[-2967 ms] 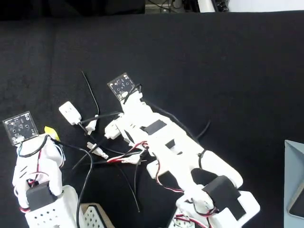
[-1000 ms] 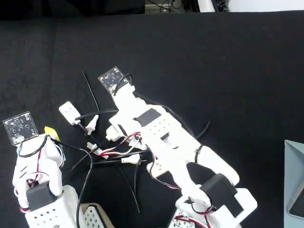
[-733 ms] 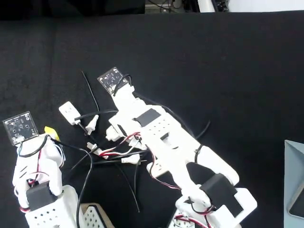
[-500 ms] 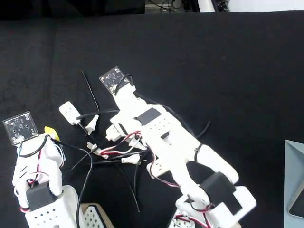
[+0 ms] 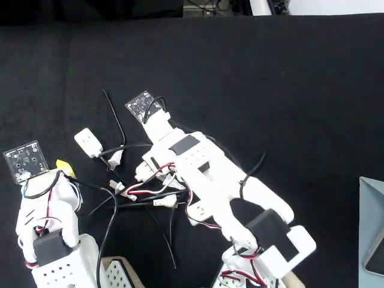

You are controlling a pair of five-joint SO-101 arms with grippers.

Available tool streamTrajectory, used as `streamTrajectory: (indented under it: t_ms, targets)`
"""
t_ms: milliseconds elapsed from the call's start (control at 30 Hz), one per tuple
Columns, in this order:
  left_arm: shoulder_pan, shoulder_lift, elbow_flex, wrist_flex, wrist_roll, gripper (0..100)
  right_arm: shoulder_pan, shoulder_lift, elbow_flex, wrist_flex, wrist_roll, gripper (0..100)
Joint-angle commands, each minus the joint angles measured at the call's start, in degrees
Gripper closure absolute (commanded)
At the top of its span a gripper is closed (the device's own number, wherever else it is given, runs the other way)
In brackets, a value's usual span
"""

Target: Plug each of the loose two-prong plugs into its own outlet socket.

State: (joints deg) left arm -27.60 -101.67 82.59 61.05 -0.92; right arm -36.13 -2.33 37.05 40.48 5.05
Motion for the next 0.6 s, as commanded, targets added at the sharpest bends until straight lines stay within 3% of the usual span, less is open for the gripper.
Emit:
streamTrajectory:
  t_ms: [0,400,567]
  targets:
    - [-0.2,-0.4,-0.3,-0.2,0.1,90,0.4,2.4,-2.1,0.0,0.4,98.7]
    - [-0.2,-0.4,-0.3,-0.2,0.1,90,0.3,5.4,-2.4,-1.3,0.1,98.0]
    - [-0.2,-0.2,-0.2,0.3,0.4,78,0.3,-4.1,-3.9,6.7,-0.4,79.6]
